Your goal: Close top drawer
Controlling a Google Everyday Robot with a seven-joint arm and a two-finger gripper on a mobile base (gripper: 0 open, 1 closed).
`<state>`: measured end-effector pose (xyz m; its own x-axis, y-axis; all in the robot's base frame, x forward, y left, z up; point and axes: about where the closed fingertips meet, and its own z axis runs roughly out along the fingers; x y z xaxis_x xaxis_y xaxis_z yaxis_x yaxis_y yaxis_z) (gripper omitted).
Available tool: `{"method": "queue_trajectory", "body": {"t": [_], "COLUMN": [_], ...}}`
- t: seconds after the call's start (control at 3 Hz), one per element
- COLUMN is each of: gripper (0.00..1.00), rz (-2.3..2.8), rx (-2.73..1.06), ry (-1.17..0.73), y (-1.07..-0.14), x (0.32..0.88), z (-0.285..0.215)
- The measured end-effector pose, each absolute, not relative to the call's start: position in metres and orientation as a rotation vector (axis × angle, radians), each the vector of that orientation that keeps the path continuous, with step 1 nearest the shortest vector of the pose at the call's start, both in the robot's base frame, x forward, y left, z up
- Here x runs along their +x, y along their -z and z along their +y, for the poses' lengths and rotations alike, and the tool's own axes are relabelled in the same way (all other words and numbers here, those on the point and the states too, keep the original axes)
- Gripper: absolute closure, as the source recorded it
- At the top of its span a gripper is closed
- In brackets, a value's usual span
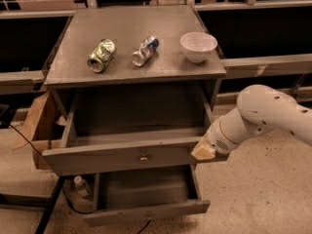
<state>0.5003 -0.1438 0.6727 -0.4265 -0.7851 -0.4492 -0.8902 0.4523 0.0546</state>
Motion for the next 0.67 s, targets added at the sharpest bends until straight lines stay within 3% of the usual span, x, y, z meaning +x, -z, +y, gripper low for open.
{"method": "queue_trajectory", "body": {"t": [0.67], "gripper": [1.0], "rz": [2.273], "rx": [-1.434], "ry": [-0.353], "y": [-0.675], "x": [0.542], "z": [-0.133]}}
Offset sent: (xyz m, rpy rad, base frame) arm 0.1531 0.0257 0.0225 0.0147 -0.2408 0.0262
